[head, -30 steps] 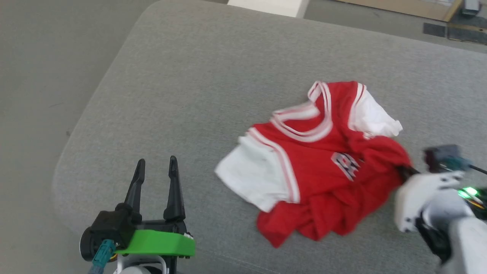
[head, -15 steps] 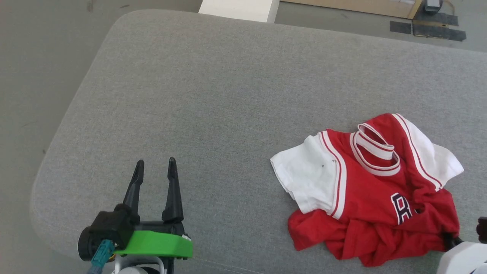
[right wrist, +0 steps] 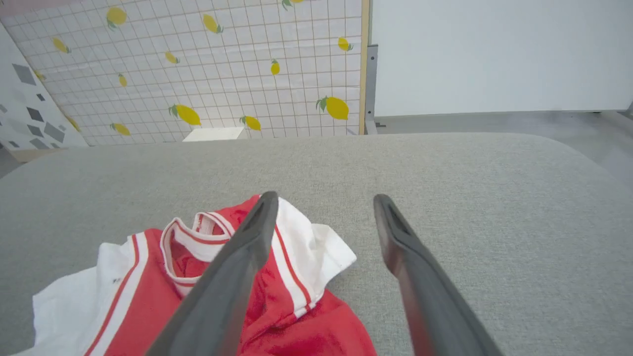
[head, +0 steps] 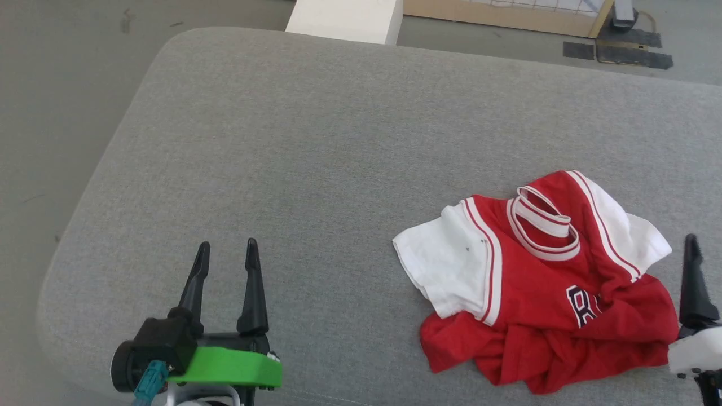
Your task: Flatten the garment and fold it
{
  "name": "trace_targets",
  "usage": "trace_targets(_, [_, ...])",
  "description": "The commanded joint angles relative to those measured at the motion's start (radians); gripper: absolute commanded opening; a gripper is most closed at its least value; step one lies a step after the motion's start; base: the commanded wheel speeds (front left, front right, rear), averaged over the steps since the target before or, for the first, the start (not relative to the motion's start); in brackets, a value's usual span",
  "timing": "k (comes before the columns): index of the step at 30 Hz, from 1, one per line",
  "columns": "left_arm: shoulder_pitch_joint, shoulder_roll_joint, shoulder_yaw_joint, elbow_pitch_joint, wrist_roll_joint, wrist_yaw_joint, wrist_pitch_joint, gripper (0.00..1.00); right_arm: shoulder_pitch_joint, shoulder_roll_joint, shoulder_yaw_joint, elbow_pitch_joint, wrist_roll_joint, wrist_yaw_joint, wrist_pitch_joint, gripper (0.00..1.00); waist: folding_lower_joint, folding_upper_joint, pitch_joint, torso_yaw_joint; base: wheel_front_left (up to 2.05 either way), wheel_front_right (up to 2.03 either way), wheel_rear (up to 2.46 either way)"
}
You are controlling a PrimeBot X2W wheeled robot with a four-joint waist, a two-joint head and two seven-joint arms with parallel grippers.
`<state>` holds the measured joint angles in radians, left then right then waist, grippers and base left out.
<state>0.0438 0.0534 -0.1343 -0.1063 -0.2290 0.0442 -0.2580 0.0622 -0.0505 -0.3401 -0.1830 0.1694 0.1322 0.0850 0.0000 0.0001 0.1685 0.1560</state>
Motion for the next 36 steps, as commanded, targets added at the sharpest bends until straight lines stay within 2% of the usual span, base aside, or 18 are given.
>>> trace_targets(1, [0.016,-0.003,0.003,-0.003,-0.002,-0.004,-0.004,1.0,0.007,0.0,-0.004,0.002,0.015,-0.002,-0.043,1.0,0.0,-0.0001,-0.003,-0.006,0.0,0.0,0.0])
trace_targets(7, [0.03,-0.003,0.001,0.0,0.005,-0.008,-0.004,1.0,0.046,0.0,-0.016,0.075,0.074,-0.002,-0.183,1.0,0.0,-0.0001,-0.005,-0.037,0.0,0.0,0.0])
trace_targets(12, [-0.017,0.008,-0.033,0.047,0.034,-0.044,0.004,1.0,0.043,0.0,-0.003,0.11,0.082,-0.002,-0.227,1.0,0.0,-0.0001,0.005,-0.064,0.0,0.0,0.0])
trace_targets(13, [-0.098,0.023,-0.076,0.093,0.052,-0.077,0.074,1.0,0.032,0.0,0.001,0.122,0.081,-0.002,-0.237,1.0,0.0,-0.0001,0.014,-0.073,0.0,0.0,0.0])
trace_targets(19, [-0.304,0.028,-0.164,0.196,0.058,-0.131,0.299,1.0,0.013,0.0,0.012,0.14,0.084,-0.002,-0.246,1.0,0.0,-0.0001,0.044,-0.084,0.0,0.0,0.0])
trace_targets(25, [-0.445,0.025,-0.234,0.302,0.034,-0.155,0.512,1.0,-0.005,0.0,0.029,0.15,0.09,-0.002,-0.25,1.0,0.0,-0.0001,0.077,-0.106,0.0,0.0,0.0])
trace_targets(31, [-0.501,0.038,-0.298,0.401,-0.009,-0.169,0.645,1.0,-0.015,0.0,0.037,0.165,0.097,-0.002,-0.253,1.0,0.0,-0.0001,0.102,-0.132,0.0,0.0,0.0])
trace_targets(36, [-0.528,0.045,-0.308,0.448,-0.03,-0.164,0.717,1.0,-0.022,0.0,0.041,0.178,0.104,-0.002,-0.262,1.0,0.0,-0.0001,0.123,-0.149,0.0,0.0,0.0])
